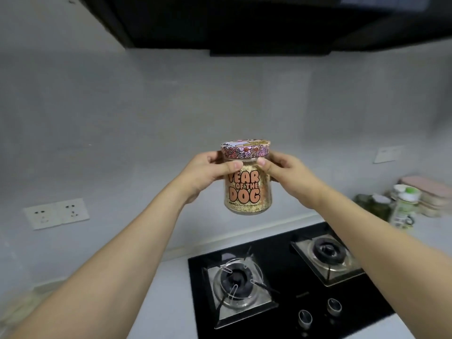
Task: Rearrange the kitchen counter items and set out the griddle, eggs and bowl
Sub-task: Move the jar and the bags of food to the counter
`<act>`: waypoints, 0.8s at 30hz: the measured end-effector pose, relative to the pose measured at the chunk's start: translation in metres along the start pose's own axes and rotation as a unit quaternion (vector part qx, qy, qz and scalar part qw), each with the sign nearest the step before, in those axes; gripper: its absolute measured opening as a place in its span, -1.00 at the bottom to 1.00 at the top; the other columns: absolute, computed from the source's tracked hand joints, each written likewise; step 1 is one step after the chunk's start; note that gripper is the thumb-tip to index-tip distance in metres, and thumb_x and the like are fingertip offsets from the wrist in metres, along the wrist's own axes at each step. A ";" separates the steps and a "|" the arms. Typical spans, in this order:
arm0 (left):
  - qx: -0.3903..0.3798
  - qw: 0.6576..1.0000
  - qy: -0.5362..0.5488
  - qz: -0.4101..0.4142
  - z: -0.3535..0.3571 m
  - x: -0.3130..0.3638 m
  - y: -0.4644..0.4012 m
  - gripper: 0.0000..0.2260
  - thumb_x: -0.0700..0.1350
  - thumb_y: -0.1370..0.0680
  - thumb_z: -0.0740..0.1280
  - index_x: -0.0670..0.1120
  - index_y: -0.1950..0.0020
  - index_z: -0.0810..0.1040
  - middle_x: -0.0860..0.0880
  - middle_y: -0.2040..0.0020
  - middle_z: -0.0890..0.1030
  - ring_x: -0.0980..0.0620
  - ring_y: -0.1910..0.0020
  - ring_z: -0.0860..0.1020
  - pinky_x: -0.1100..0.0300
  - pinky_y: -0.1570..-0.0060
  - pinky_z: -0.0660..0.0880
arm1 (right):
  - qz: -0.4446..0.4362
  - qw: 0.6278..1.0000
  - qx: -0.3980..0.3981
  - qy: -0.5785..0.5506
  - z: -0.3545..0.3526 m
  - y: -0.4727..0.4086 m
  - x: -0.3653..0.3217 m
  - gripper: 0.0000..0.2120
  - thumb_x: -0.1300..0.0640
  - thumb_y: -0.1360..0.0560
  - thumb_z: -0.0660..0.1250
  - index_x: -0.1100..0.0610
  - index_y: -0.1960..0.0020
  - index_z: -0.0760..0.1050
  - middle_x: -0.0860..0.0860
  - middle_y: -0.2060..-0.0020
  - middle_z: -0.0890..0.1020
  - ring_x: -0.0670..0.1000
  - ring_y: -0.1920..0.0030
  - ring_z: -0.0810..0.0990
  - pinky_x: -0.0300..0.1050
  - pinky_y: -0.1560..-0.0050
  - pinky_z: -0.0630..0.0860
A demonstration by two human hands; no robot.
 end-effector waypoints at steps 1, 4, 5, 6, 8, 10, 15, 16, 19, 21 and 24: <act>-0.015 1.000 -0.003 0.005 0.019 0.004 -0.007 -0.71 -0.18 -0.47 0.46 -0.13 -0.19 0.59 -0.04 -0.10 0.68 0.07 -0.09 0.64 0.35 0.05 0.55 | 0.004 1.000 0.017 0.004 -0.019 0.008 0.003 -0.58 -0.21 -0.41 0.32 0.01 -0.16 0.56 0.01 -0.10 0.66 0.04 -0.17 0.59 0.13 -0.31 0.44; -0.058 0.998 -0.008 0.008 0.083 0.015 -0.028 -0.69 -0.16 -0.47 0.46 -0.14 -0.21 0.59 -0.04 -0.10 0.68 0.07 -0.09 0.64 0.32 0.02 0.56 | 0.017 0.998 0.056 0.012 -0.078 0.034 0.017 -0.76 -0.09 -0.51 0.29 -0.03 -0.12 0.55 0.01 -0.11 0.65 -0.01 -0.17 0.59 0.06 -0.32 0.43; -0.069 0.998 -0.011 0.010 0.101 0.019 -0.032 -0.69 -0.15 -0.48 0.46 -0.13 -0.21 0.59 -0.03 -0.09 0.68 0.09 -0.08 0.64 0.31 0.01 0.56 | 0.024 0.997 0.063 0.024 -0.094 0.041 0.019 -0.80 -0.07 -0.54 0.27 -0.05 -0.11 0.55 -0.01 -0.10 0.65 -0.03 -0.15 0.60 0.04 -0.32 0.44; -0.078 0.997 -0.014 0.009 0.118 0.021 -0.036 -0.70 -0.14 -0.48 0.46 -0.12 -0.20 0.60 -0.02 -0.08 0.69 0.10 -0.07 0.64 0.30 0.02 0.56 | 0.026 0.997 0.069 0.034 -0.110 0.048 0.023 -0.81 -0.07 -0.55 0.26 -0.06 -0.11 0.54 -0.03 -0.09 0.66 -0.05 -0.14 0.60 0.04 -0.32 0.44; -0.095 0.995 -0.019 0.014 0.165 0.025 -0.048 -0.70 -0.13 -0.48 0.46 -0.12 -0.20 0.60 -0.01 -0.07 0.69 0.12 -0.06 0.64 0.30 0.02 0.56 | 0.029 0.995 0.086 0.048 -0.153 0.067 0.032 -0.78 -0.09 -0.55 0.26 -0.05 -0.13 0.54 -0.06 -0.07 0.66 -0.07 -0.14 0.60 0.03 -0.31 0.44; -0.117 0.993 -0.024 0.024 0.214 0.032 -0.060 -0.68 -0.13 -0.47 0.46 -0.13 -0.21 0.59 -0.01 -0.09 0.69 0.10 -0.08 0.64 0.29 0.00 0.56 | 0.035 0.991 0.115 0.055 -0.199 0.087 0.044 -0.74 -0.09 -0.55 0.26 0.00 -0.15 0.54 -0.04 -0.07 0.66 -0.03 -0.14 0.60 0.04 -0.29 0.45; -0.177 0.983 -0.026 0.029 0.337 0.039 -0.089 -0.63 -0.10 -0.45 0.48 -0.12 -0.23 0.58 0.00 -0.10 0.68 0.10 -0.10 0.63 0.27 -0.04 0.55 | 0.065 0.984 0.157 0.060 -0.309 0.141 0.074 -0.55 -0.27 -0.41 0.33 -0.01 -0.15 0.55 -0.07 -0.05 0.67 -0.01 -0.15 0.60 0.06 -0.25 0.47; -0.186 0.982 -0.025 0.029 0.359 0.039 -0.094 -0.63 -0.09 -0.44 0.48 -0.11 -0.23 0.58 0.01 -0.10 0.68 0.11 -0.10 0.63 0.27 -0.04 0.55 | 0.068 0.983 0.162 0.058 -0.328 0.151 0.080 -0.51 -0.29 -0.37 0.34 -0.02 -0.16 0.56 -0.08 -0.05 0.67 -0.01 -0.14 0.60 0.08 -0.25 0.47; -0.214 0.976 -0.023 0.023 0.426 0.038 -0.109 -0.65 -0.10 -0.44 0.48 -0.10 -0.21 0.59 0.04 -0.07 0.69 0.14 -0.07 0.64 0.29 -0.03 0.56 | 0.079 0.979 0.185 0.042 -0.384 0.178 0.100 -0.55 -0.22 -0.38 0.34 0.00 -0.17 0.56 -0.06 -0.05 0.66 -0.02 -0.12 0.60 -0.03 -0.17 0.48; -0.228 0.973 -0.023 0.021 0.459 0.037 -0.119 -0.66 -0.10 -0.44 0.48 -0.09 -0.20 0.59 0.04 -0.06 0.69 0.14 -0.07 0.63 0.27 -0.04 0.55 | 0.081 0.976 0.200 0.024 -0.410 0.189 0.112 -0.58 -0.14 -0.41 0.34 0.05 -0.19 0.56 0.01 -0.08 0.66 0.01 -0.12 0.61 -0.09 -0.16 0.49; -0.249 0.968 -0.023 0.017 0.510 0.029 -0.142 -0.64 -0.09 -0.44 0.48 -0.09 -0.21 0.58 0.04 -0.07 0.68 0.13 -0.08 0.62 0.25 -0.07 0.55 | 0.099 0.970 0.224 0.016 -0.454 0.202 0.136 -0.67 -0.04 -0.51 0.33 0.07 -0.22 0.55 0.05 -0.12 0.64 0.01 -0.15 0.60 -0.16 -0.12 0.50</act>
Point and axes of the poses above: each hand's wrist, its own y-axis away from the middle knuckle, its own z-axis out of the palm, x = y × z, the point moved 4 cm from there along -y, towards the middle knuckle
